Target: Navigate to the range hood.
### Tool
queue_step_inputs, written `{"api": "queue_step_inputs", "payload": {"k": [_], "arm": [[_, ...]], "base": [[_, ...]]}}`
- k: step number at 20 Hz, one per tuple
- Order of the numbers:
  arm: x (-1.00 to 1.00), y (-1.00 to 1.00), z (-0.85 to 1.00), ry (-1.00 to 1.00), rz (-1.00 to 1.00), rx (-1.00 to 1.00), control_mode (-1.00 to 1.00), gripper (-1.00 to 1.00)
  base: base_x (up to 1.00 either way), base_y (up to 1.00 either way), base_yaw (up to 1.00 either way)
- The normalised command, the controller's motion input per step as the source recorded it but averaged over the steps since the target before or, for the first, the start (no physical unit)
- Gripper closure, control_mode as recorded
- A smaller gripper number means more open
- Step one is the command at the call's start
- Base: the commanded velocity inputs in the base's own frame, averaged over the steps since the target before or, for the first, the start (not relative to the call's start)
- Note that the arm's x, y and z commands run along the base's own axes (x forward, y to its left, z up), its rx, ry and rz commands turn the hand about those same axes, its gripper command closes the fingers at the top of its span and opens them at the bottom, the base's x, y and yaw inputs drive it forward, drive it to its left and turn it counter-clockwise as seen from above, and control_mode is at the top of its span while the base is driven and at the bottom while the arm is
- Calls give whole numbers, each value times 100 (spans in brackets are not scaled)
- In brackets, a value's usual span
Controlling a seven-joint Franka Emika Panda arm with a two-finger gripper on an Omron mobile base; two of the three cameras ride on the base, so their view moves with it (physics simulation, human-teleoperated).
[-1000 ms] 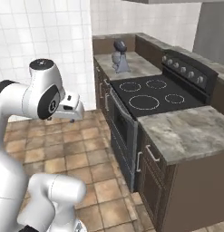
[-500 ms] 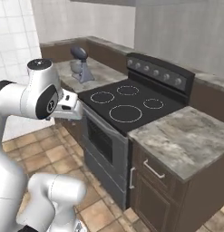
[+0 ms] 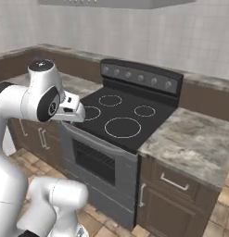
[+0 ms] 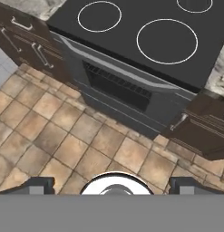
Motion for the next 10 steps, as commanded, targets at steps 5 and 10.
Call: {"api": "queue_step_inputs", "payload": {"k": [5,10], "arm": [[0,0,0,0,0,0,100,-100],[0,0,0,0,0,0,100,-100]], "base": [[83,91,-54],[78,86,-49]]}}
